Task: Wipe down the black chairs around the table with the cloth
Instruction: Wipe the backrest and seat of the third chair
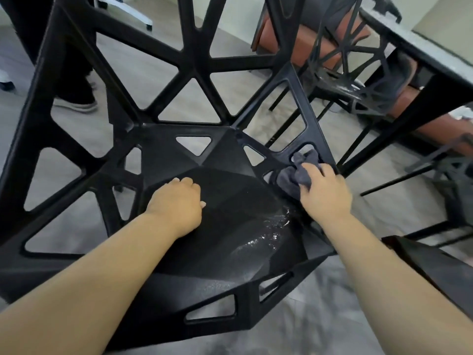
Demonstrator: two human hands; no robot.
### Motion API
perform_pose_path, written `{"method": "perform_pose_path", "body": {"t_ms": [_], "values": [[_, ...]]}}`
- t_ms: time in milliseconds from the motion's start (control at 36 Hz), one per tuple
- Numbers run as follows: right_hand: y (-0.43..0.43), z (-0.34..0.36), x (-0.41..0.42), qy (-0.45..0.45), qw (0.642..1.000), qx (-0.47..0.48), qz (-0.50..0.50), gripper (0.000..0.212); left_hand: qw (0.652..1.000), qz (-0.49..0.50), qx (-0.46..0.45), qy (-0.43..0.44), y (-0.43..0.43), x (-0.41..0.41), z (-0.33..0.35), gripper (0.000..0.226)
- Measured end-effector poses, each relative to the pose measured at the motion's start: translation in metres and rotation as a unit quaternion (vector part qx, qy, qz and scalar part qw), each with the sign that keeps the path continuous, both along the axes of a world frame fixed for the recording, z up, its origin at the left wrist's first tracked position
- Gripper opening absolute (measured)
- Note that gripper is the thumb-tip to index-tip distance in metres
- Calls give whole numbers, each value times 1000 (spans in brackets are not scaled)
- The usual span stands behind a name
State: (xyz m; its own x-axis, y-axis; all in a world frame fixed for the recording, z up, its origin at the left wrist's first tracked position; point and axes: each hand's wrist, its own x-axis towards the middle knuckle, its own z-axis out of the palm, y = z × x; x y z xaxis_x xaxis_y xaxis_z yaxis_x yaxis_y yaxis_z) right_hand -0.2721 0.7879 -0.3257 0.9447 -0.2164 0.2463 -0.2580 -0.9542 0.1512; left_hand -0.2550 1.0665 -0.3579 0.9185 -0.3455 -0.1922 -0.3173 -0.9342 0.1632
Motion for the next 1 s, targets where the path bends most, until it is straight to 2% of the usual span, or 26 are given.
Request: {"method": "perform_pose_path", "body": {"t_ms": [194, 250, 361, 444, 500, 556, 583, 639, 694, 750, 833, 889, 1000], "values": [[46, -9, -12, 0, 993, 89, -81, 50, 1000, -4, -11, 8, 6, -2, -3, 42], [49, -9, -21, 27, 995, 89, -27, 48, 1000, -7, -11, 7, 6, -3, -2, 42], [67, -15, -46, 95, 975, 85, 183, 49, 1000, -7, -10, 7, 7, -5, -2, 43], [59, -10, -49, 110, 963, 40, 243, 51, 1000, -7, -11, 11, 9, -5, -4, 45], [38, -6, -44, 73, 974, -8, 215, 54, 1000, -8, -15, 12, 11, -5, -5, 47], [12, -1, -38, 33, 991, -27, 125, 55, 1000, -9, -20, 9, 12, -6, -5, 48], [1, 2, -36, 11, 998, -4, 65, 54, 1000, -10, -24, 11, 13, -6, -6, 48], [-8, 6, -31, -34, 992, 109, -46, 51, 999, -9, -32, 21, 14, -7, -6, 50], [7, 4, -32, -51, 975, 196, -94, 49, 999, -7, -38, 25, 15, -7, -7, 50], [34, -7, -42, -40, 972, 210, -98, 50, 999, -8, -42, 25, 16, -7, -8, 50], [66, -14, -62, -15, 984, 163, -73, 55, 998, -12, -49, 31, 18, -7, -7, 50], [79, -12, -71, -7, 981, 190, -35, 53, 998, -14, -49, 32, 18, -6, -6, 50], [117, -14, -98, 3, 952, 270, 143, 53, 998, -14, -45, 39, 17, -6, -5, 49]]}}
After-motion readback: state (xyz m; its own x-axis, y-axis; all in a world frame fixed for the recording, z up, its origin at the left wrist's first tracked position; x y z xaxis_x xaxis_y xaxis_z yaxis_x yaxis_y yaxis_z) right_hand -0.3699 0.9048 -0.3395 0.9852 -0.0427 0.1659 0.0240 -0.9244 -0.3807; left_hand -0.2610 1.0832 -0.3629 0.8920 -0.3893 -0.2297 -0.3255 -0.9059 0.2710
